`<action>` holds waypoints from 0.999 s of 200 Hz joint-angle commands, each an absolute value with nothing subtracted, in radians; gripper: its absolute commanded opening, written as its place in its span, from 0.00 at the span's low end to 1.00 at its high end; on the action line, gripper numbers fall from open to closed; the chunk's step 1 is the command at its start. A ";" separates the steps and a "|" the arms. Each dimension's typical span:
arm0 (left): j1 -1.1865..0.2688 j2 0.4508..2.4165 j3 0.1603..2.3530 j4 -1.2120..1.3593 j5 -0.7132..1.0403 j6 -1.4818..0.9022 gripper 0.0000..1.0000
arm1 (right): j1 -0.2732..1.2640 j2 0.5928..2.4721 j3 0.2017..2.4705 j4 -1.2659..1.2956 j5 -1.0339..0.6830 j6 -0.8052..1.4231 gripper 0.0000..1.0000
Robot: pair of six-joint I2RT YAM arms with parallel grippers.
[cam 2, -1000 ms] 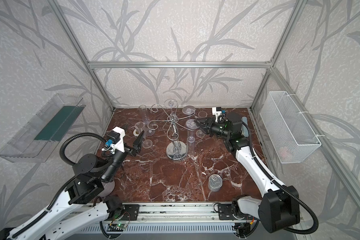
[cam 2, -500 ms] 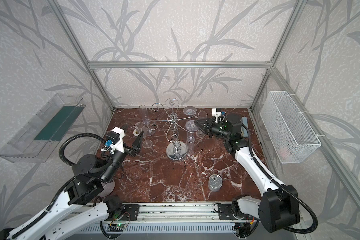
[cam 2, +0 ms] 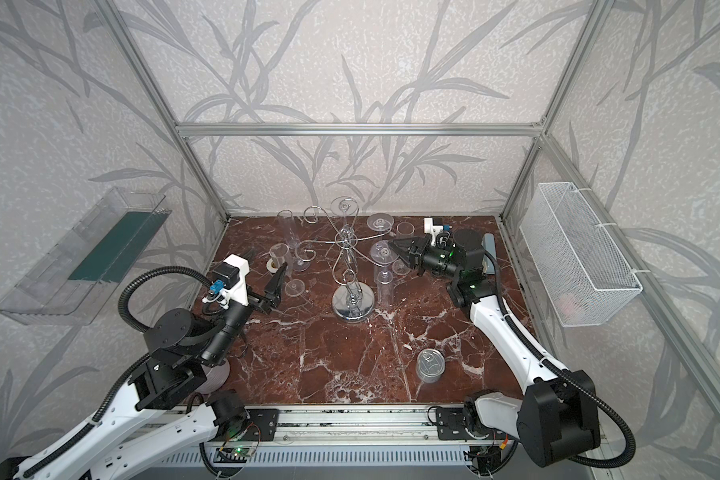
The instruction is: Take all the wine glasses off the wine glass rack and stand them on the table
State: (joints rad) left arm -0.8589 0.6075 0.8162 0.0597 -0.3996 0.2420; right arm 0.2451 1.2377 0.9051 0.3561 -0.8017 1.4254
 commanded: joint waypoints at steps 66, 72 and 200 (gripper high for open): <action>-0.856 0.621 0.819 0.069 -0.414 0.235 0.74 | 0.248 1.166 0.878 0.441 -0.746 1.547 0.00; -0.856 0.624 0.820 0.070 -0.411 0.235 0.74 | 0.247 1.166 0.877 0.451 -0.746 1.557 0.00; -0.856 0.631 0.824 0.073 -0.401 0.229 0.74 | 0.249 1.111 0.905 0.435 -0.746 1.594 0.00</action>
State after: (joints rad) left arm -0.8585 0.6327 0.8162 0.0605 -0.3988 0.2409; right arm 0.2451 1.1503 0.8810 0.4187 -0.7414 1.5833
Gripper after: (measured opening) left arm 0.741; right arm 0.080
